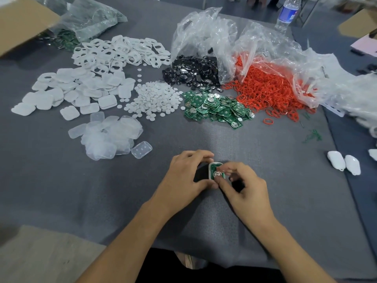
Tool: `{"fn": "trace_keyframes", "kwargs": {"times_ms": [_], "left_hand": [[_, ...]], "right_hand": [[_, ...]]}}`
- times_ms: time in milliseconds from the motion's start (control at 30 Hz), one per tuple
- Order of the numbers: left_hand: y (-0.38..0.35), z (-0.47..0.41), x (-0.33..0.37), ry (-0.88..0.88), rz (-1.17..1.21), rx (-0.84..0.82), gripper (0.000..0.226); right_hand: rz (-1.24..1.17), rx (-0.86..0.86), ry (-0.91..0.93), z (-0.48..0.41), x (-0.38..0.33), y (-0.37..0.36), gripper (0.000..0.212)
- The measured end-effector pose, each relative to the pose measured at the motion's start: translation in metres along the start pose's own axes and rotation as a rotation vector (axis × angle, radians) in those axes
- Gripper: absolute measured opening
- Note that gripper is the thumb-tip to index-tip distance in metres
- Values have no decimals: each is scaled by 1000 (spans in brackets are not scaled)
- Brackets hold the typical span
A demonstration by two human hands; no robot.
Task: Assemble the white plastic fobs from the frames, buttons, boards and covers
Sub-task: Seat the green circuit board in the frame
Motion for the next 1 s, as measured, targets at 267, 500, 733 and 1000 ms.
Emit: {"fn": "trace_keyframes", "kwargs": {"times_ms": [267, 500, 733, 1000], "left_hand": [[0, -1, 1, -17, -2, 0, 62], [-1, -2, 2, -24, -9, -6, 63], [0, -2, 4, -7, 8, -18, 63], [0, -2, 4, -21, -1, -18, 65]], "right_hand": [[72, -32, 15, 1, -5, 1, 36], [180, -125, 78, -8, -13, 2, 43], [106, -189, 86, -17, -11, 3, 62], [84, -165, 107, -18, -7, 2, 67]]}}
Point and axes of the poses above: each hand's wrist, its own z-axis away from the middle knuckle, its own y-axis out of the back of the hand, x = y × z, the point moved 8 cm from there along -z, towards the middle knuckle, and after that the axes turned 9 degrees about z, right-handed, at the moved point
